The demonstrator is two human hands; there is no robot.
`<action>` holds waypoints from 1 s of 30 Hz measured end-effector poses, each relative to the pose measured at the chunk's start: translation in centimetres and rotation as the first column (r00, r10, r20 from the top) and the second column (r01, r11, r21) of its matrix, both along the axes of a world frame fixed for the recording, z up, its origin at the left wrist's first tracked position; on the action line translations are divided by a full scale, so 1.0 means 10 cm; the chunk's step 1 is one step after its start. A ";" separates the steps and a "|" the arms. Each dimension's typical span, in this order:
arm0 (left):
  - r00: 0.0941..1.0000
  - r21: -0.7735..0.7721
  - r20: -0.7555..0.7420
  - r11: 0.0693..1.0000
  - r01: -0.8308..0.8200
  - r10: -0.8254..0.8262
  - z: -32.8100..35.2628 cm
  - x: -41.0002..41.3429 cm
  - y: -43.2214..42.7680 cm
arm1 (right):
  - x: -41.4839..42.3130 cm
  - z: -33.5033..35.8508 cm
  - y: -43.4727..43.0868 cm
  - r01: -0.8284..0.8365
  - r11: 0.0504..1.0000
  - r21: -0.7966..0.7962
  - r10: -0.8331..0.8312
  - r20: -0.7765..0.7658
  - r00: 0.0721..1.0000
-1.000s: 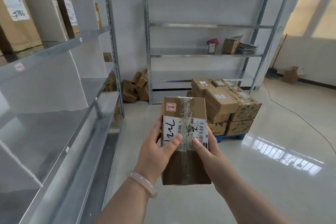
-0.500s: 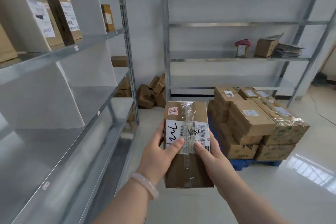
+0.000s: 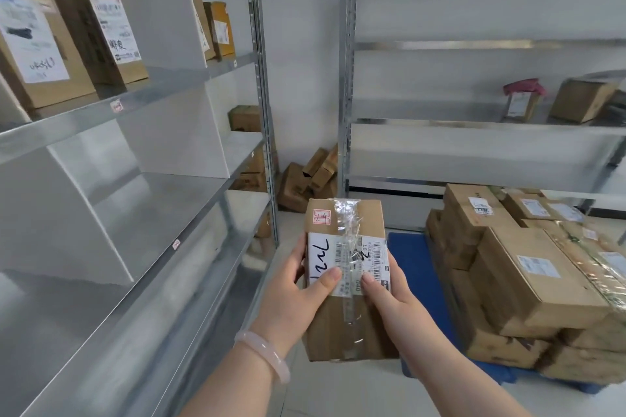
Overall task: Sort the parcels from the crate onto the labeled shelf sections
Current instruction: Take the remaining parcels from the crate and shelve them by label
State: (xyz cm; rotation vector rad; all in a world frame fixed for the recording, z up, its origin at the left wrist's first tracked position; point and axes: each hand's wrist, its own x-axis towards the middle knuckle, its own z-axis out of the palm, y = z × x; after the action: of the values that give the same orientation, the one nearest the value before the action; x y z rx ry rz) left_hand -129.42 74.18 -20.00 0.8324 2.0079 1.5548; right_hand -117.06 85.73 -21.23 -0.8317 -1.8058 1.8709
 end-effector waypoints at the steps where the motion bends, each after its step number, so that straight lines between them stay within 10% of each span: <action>1: 1.000 -0.004 0.004 1.000 0.000 0.000 -0.03 -0.15 0.09 | -0.15 -0.03 0.10 -0.008 1.000 0.011 0.008 0.004 1.000; 30: 0.981 0.069 0.062 0.979 -0.190 0.186 -0.33 -3.66 3.39 | -3.82 -0.27 3.62 -0.237 0.969 0.063 0.235 0.041 0.971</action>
State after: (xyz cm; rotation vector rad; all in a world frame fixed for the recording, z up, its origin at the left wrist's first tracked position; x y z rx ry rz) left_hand -166.04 108.06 -23.34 0.6346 2.0494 1.7465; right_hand -155.30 121.96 -23.89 -0.6511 -2.0544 1.9358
